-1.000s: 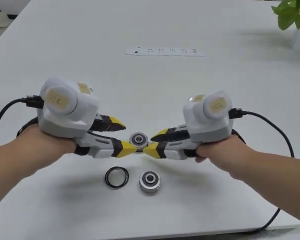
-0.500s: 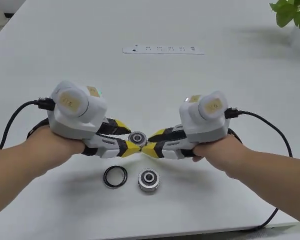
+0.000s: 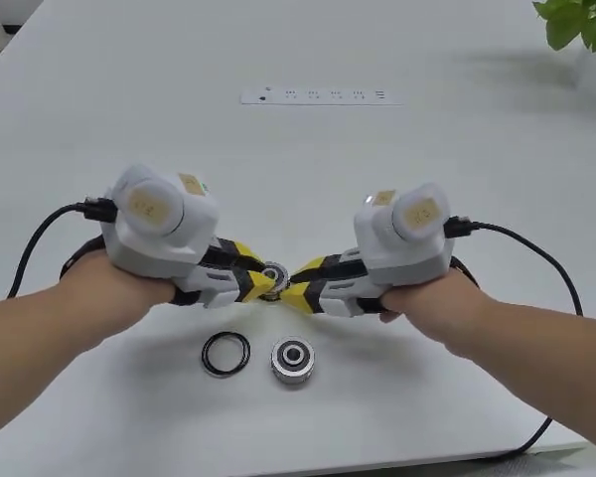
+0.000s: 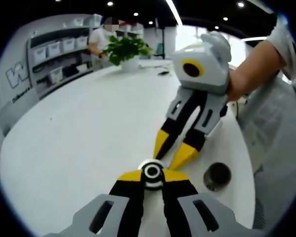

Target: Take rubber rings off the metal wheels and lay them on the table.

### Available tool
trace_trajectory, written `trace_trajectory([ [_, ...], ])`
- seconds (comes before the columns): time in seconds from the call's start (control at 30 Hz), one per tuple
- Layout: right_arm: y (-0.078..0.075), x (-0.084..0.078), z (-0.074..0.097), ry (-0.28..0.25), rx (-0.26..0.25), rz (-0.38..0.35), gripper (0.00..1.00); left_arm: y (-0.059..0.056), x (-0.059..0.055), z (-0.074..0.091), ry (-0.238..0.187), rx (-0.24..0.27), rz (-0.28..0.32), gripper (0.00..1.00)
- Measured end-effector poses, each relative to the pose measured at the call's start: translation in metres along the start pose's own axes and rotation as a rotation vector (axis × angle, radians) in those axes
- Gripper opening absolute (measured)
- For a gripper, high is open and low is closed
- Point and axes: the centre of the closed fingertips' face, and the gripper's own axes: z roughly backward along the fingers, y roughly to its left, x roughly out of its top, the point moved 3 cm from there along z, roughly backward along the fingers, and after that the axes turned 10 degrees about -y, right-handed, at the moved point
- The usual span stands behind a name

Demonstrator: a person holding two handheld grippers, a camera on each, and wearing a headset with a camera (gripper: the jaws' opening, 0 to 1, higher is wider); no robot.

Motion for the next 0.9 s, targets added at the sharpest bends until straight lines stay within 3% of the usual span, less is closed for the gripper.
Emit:
trace_trajectory([
  [0.47,0.0022,-0.0009,0.0003,-0.01,0.007,-0.011,0.09,-0.0018,-0.0007,-0.0003,-0.005,0.021,-0.008,0.14],
  [0.57,0.0001,-0.0021,0.0017,-0.027,0.001,-0.076,0.06,-0.0019,-0.0006,-0.0004,-0.006,0.023,-0.014,0.14],
  [0.73,-0.0011,-0.0032,0.003,-0.031,-0.004,-0.103,0.0,-0.0016,-0.0009,-0.0007,-0.007,0.026,-0.014,0.14],
  [0.9,-0.0036,-0.0043,0.0041,-0.065,-0.029,-0.217,0.0,-0.0023,-0.0011,-0.0005,-0.002,0.031,-0.026,0.13],
])
